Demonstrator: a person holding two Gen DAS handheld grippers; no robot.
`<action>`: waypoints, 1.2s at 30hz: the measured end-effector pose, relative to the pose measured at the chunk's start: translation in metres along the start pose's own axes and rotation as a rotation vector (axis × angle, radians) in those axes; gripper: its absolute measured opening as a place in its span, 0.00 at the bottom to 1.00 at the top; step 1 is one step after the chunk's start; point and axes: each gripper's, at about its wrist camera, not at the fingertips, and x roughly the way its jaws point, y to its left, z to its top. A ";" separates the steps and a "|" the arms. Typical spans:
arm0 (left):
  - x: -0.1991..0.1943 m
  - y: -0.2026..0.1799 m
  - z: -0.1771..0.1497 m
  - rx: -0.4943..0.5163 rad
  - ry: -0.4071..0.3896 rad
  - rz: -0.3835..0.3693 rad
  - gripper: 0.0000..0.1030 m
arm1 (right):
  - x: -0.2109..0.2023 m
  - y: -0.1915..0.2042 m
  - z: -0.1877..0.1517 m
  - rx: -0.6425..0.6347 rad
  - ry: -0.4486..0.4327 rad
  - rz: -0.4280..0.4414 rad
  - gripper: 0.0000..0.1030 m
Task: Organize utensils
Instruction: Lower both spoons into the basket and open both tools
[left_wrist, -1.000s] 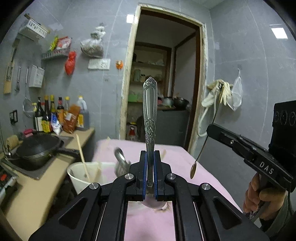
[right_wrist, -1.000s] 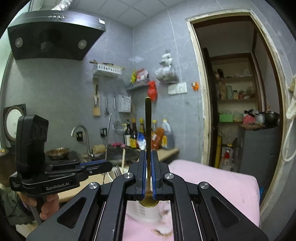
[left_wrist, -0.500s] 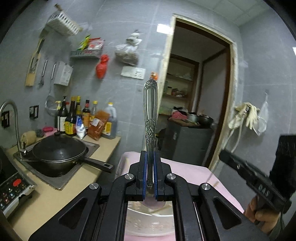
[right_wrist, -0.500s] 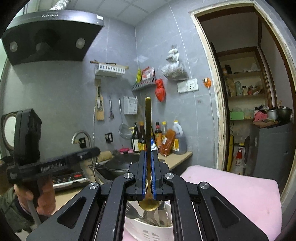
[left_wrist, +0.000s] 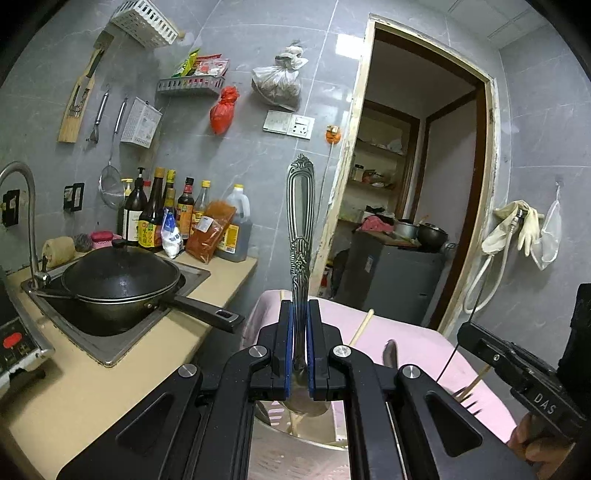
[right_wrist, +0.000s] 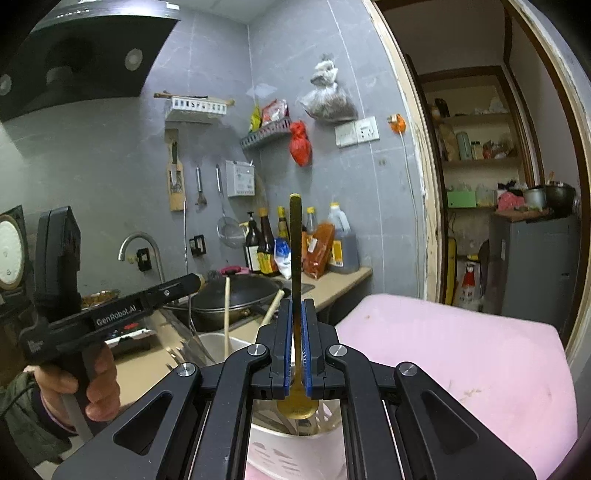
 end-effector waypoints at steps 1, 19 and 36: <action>0.002 0.001 -0.003 -0.002 0.001 0.004 0.04 | 0.000 0.000 -0.001 -0.005 -0.006 -0.005 0.03; 0.015 0.004 -0.020 0.012 0.095 -0.013 0.05 | 0.006 0.006 -0.004 -0.031 0.014 -0.008 0.05; -0.002 -0.001 -0.014 -0.033 0.075 -0.064 0.44 | -0.010 0.007 0.001 -0.035 -0.045 -0.056 0.23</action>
